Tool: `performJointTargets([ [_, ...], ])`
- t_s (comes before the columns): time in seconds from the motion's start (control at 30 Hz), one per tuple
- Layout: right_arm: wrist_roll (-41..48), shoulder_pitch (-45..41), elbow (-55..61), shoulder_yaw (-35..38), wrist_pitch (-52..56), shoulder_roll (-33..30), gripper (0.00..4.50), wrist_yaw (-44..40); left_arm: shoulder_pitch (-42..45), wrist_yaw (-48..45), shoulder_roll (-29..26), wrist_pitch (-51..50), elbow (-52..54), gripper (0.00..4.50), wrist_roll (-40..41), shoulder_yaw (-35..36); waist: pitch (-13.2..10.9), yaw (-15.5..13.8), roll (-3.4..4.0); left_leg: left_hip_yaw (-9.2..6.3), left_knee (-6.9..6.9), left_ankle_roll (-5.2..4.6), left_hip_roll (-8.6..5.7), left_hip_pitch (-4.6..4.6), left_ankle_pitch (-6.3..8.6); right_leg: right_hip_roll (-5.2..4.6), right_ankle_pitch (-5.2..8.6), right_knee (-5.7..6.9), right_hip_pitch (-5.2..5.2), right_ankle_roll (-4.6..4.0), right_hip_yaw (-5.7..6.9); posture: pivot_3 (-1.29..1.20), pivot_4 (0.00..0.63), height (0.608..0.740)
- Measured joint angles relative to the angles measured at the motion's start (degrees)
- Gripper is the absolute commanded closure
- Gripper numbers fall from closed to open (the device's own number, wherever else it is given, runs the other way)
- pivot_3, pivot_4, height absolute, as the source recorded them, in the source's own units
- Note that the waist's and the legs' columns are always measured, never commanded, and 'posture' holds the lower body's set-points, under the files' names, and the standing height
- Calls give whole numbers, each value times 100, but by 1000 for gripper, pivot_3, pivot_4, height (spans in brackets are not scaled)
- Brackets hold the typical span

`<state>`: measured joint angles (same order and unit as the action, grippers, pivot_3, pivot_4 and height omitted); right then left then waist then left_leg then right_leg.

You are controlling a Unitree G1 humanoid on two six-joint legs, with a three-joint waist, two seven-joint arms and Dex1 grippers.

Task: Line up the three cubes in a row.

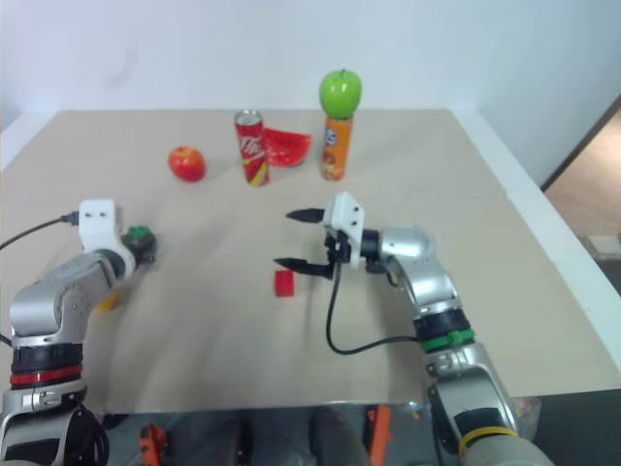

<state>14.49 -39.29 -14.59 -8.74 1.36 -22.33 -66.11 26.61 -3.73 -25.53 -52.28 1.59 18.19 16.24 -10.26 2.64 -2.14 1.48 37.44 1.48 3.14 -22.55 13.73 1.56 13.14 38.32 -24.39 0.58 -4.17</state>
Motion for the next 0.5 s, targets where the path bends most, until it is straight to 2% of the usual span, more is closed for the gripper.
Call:
performJointTargets([
  [0.17, -11, -2, -2, 0, 4, -27, 0, -19, -2, -572, -177, 201, 146, 3171, 5, -310, -1, 0, -1, 0, 0, 2, -2, -4, -1, -2, 0, -1, -3, 1, 1, 0, 150, 740],
  [0.33, 111, -122, 89, 1, 192, -168, 0, -270, -24, -2525, -1029, 659, 1346, 3171, 362, -1421, -1, 0, 1, 1, -4, 40, -10, -8, 0, -10, 5, -2, -6, 6, -3, 0, 150, 740],
  [0.5, 266, -160, 270, 7, 405, -374, 0, -512, -257, -4209, -1633, 1254, 1493, 3171, 665, -1797, -2, 15, 1, 1, -7, 39, -4, -4, 4, -1, 21, -3, -8, 5, -1, 0, 150, 740],
])
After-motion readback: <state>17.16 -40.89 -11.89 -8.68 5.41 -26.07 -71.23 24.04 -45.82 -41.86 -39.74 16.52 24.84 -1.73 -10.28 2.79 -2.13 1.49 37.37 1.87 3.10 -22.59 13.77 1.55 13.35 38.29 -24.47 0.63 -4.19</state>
